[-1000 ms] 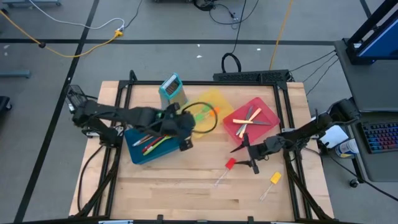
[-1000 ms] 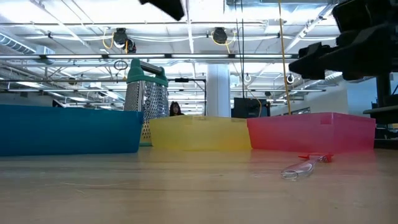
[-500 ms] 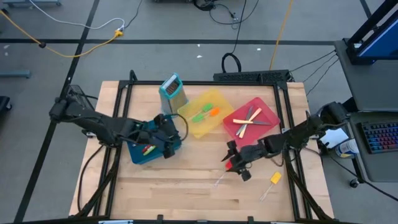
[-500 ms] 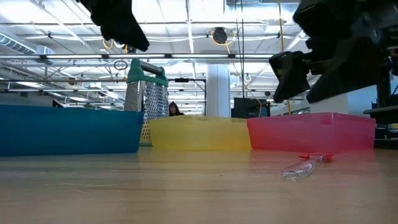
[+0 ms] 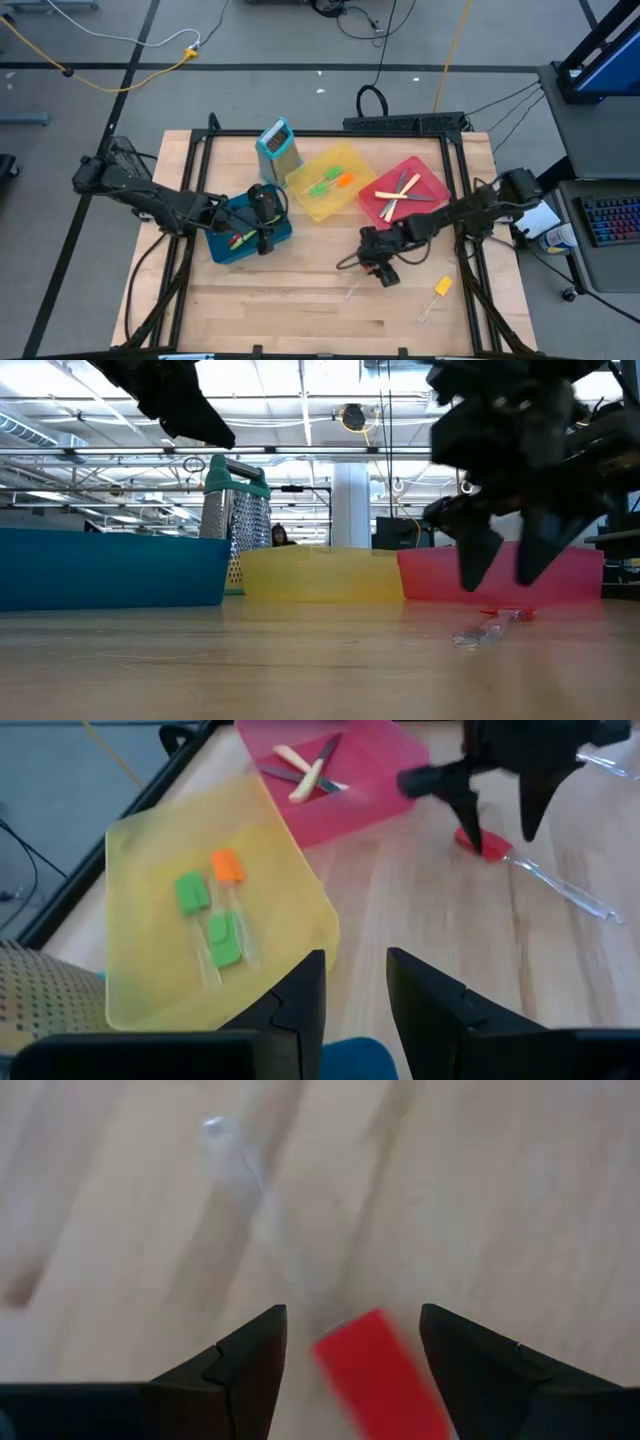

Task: Pick & Place Kitchen Items
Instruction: Put the red spatula into the yellow bin

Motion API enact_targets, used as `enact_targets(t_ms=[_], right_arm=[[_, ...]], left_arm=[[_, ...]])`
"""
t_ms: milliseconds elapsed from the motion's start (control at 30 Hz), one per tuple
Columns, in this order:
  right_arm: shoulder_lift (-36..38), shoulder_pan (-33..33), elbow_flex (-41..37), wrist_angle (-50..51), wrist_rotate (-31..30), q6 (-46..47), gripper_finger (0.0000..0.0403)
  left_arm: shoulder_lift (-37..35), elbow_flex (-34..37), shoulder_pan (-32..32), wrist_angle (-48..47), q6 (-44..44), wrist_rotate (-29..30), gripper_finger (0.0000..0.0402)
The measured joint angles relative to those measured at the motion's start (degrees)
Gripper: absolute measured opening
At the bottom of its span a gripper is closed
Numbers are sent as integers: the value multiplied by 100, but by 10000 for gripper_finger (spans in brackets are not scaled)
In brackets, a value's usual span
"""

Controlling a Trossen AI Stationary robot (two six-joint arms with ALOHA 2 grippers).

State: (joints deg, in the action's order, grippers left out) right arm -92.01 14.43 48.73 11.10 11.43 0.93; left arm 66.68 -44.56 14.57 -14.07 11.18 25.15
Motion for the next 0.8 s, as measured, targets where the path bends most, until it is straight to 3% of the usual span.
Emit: enact_targets(t_ms=[300,533,800], right_arm=[[-424,-207,13,63,424,-221,205],[-391,-200,-147,36,200,-1001,163],[-393,-194,-689,-72,80,-1154,109]], left_arm=[[4,-2,-8,64,-333,17,113],[4,-2,-9,55,-400,23,113],[6,-2,-7,46,-377,24,113]])
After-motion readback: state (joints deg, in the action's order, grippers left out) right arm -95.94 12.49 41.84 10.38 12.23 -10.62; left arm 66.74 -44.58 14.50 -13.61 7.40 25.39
